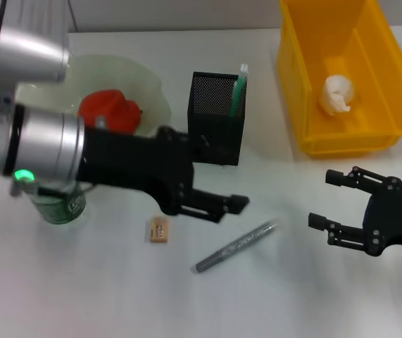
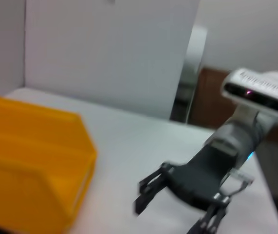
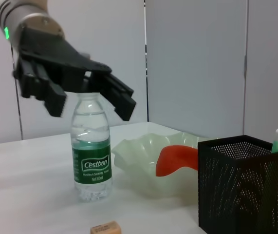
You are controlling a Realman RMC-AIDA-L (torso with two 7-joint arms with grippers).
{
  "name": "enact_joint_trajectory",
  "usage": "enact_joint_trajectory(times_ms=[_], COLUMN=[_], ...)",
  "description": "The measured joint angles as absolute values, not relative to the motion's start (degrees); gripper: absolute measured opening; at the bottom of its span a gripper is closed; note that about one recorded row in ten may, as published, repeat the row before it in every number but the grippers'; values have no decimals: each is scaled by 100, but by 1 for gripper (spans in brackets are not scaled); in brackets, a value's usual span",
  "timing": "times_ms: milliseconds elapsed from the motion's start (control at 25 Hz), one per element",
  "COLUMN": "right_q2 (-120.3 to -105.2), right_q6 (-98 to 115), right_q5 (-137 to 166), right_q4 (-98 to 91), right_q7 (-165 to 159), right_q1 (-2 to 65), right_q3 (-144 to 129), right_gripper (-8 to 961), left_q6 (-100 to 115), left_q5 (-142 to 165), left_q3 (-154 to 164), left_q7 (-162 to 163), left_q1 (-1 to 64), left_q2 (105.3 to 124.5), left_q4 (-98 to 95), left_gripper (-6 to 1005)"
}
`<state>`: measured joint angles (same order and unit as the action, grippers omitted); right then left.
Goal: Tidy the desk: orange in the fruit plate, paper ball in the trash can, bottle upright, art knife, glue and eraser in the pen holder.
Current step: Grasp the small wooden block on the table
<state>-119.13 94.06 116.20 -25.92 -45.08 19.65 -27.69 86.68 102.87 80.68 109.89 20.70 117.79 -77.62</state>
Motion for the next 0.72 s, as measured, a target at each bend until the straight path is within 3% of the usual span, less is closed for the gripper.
enact_joint_trajectory(times_ms=[720], right_q2=[-11927], right_q6=[9386], right_q5=[11459], right_q4=[-2516], right_q7=[-4560], right_q1=[2009], right_q3=[-2760], right_gripper=[747], left_q6=[9905], left_q5=[12851], left_q3=[7605], left_q7=[11391], left_q1=[3808], left_q2=[11846], left_q4=[-8321], left_gripper=[778])
